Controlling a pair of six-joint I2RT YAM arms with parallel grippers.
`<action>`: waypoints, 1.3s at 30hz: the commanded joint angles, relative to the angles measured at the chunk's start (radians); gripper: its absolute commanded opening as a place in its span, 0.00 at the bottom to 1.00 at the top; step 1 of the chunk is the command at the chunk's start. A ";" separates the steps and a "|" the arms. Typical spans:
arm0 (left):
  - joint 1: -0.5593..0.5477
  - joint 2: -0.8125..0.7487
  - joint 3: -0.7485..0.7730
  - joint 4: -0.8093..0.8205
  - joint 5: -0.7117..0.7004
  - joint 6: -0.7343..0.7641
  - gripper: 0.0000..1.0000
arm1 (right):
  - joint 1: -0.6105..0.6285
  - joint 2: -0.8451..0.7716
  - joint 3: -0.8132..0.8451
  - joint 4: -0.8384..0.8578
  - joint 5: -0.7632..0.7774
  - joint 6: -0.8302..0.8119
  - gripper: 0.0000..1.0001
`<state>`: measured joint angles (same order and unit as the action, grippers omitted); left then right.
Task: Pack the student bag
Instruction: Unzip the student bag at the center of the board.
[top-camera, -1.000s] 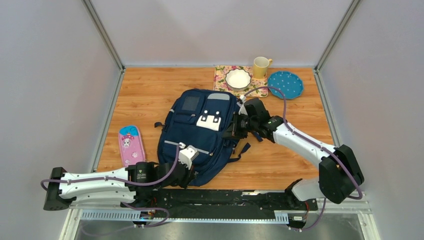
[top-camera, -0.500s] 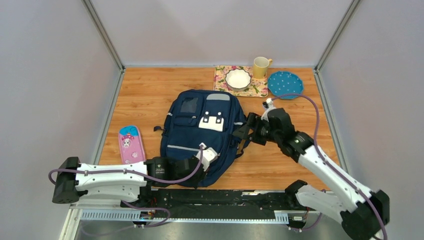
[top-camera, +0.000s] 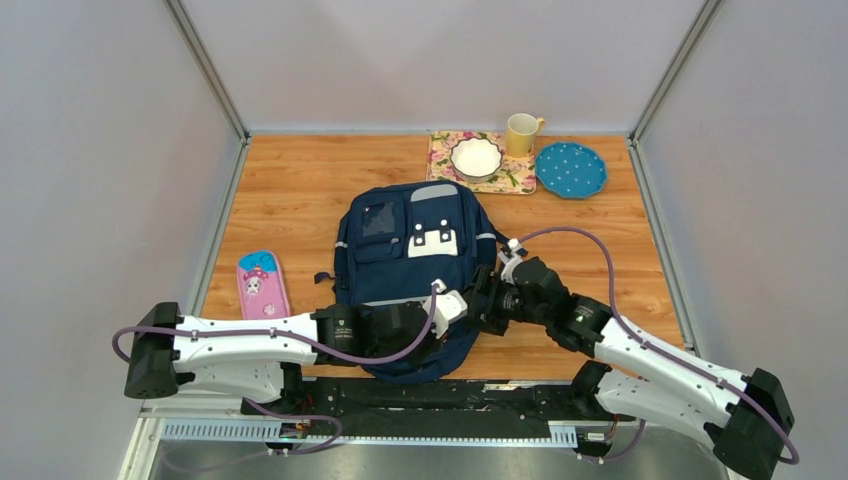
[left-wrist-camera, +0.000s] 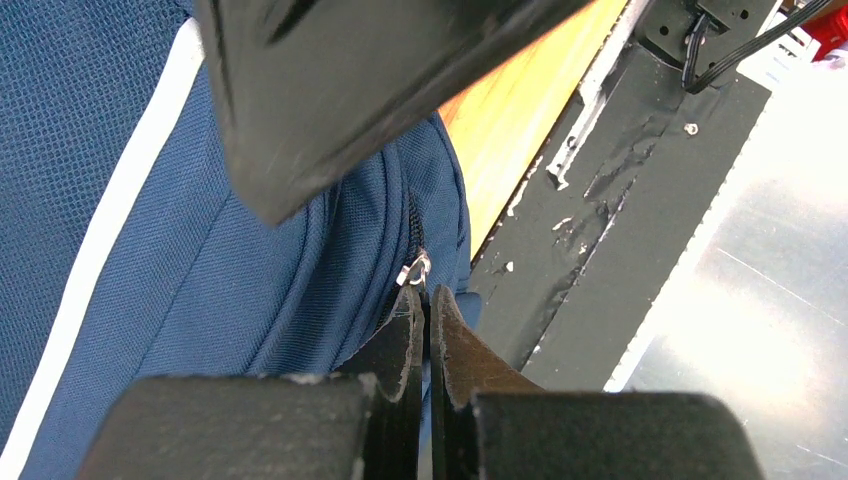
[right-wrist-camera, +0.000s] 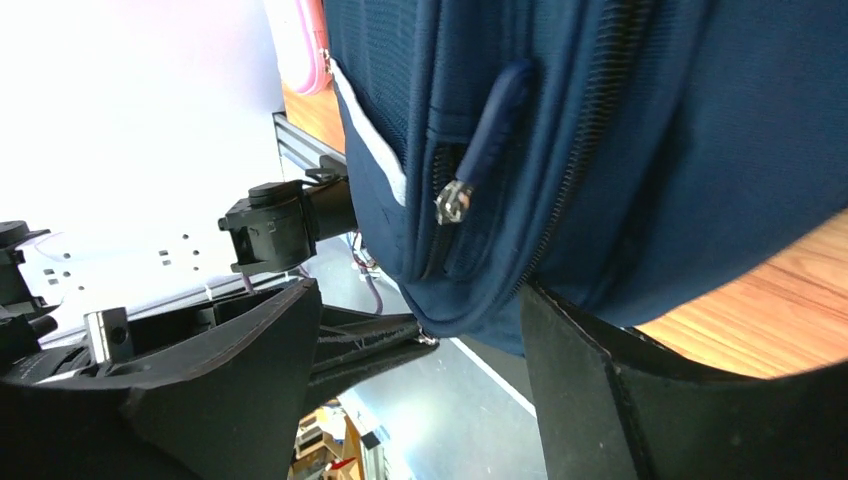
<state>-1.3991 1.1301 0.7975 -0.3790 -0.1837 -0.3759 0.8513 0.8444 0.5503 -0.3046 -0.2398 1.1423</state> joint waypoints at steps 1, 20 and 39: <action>-0.006 -0.006 0.036 0.127 0.029 0.023 0.00 | 0.029 0.056 0.016 0.148 0.014 0.070 0.70; -0.008 -0.241 -0.184 -0.153 -0.111 -0.158 0.00 | -0.150 0.027 0.083 0.045 0.090 -0.099 0.00; 0.048 -0.431 -0.213 -0.495 -0.496 -0.150 0.00 | -0.185 0.018 0.143 0.070 -0.090 -0.119 0.00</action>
<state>-1.3842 0.6842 0.5449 -0.7433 -0.5339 -0.5991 0.6903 0.9081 0.6296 -0.3153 -0.3370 1.0561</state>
